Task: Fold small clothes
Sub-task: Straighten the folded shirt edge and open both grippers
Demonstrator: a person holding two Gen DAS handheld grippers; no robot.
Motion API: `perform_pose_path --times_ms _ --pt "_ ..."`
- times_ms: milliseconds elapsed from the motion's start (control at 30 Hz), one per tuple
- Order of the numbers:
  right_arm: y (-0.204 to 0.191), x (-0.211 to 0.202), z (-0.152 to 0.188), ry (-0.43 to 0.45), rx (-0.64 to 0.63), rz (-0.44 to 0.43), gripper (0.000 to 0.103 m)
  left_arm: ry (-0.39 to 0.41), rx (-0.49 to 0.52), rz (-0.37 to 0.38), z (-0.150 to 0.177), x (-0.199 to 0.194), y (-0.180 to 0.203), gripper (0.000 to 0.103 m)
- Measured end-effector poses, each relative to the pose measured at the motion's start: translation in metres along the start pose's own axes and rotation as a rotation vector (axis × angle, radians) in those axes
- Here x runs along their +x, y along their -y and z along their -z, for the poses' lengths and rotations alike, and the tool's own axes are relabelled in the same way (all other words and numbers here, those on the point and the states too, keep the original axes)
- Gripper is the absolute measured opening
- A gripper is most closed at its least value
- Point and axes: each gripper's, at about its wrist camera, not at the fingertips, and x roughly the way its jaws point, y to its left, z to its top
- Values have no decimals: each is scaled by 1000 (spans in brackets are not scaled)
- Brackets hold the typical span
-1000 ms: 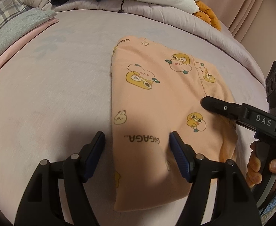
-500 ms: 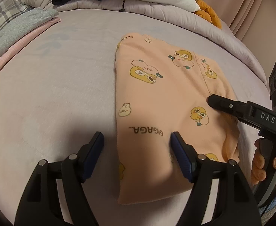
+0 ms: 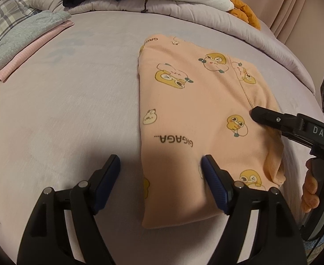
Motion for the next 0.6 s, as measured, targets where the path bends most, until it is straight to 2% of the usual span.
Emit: perform_pose_path --times_ms 233,333,467,600 --pt "-10 -15 11 38 -77 -20 51 1 2 -11 2 -1 1 78" --pt "-14 -16 17 14 -128 -25 51 2 3 -18 4 -1 3 78" --pt "-19 -9 25 -16 -190 27 51 3 3 -22 5 -1 4 79" --pt "-19 -11 29 -5 -201 79 52 3 5 -26 6 -2 4 80"
